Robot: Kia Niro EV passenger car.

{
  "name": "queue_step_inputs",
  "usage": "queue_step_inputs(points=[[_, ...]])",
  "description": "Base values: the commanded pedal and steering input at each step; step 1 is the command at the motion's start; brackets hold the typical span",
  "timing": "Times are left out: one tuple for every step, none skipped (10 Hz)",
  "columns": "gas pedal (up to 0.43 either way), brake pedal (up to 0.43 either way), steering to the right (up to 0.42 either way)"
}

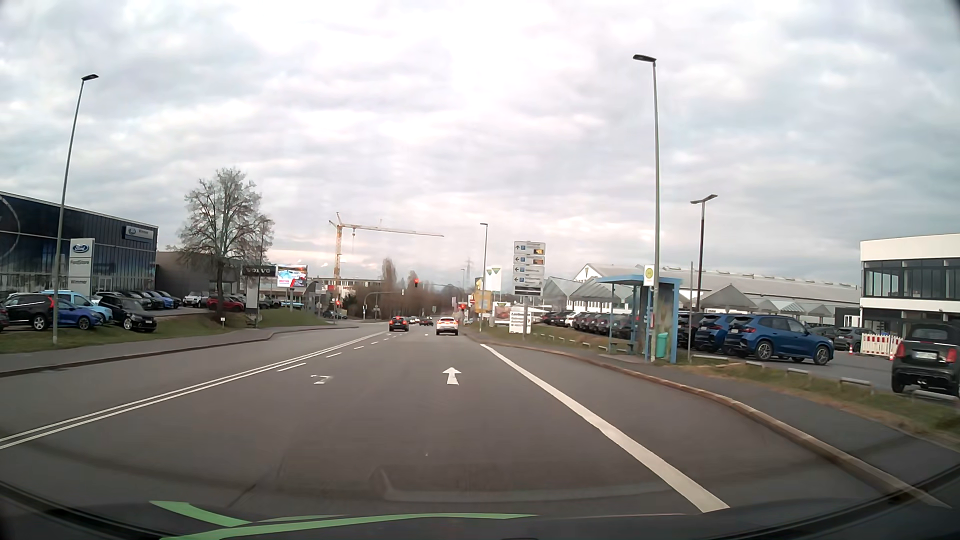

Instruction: Follow the waypoints while adhering to traffic rules and regulations

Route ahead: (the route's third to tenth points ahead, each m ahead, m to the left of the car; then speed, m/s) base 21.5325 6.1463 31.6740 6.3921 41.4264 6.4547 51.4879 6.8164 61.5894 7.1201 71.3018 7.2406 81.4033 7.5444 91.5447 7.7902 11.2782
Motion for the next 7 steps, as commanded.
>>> queue_step_inputs(points=[[0.000,0.030,-0.012],[0.000,0.043,-0.012],[0.000,0.055,-0.012],[0.000,0.055,-0.012],[0.000,0.061,-0.011],[0.000,0.073,-0.011],[0.000,0.079,-0.011]])
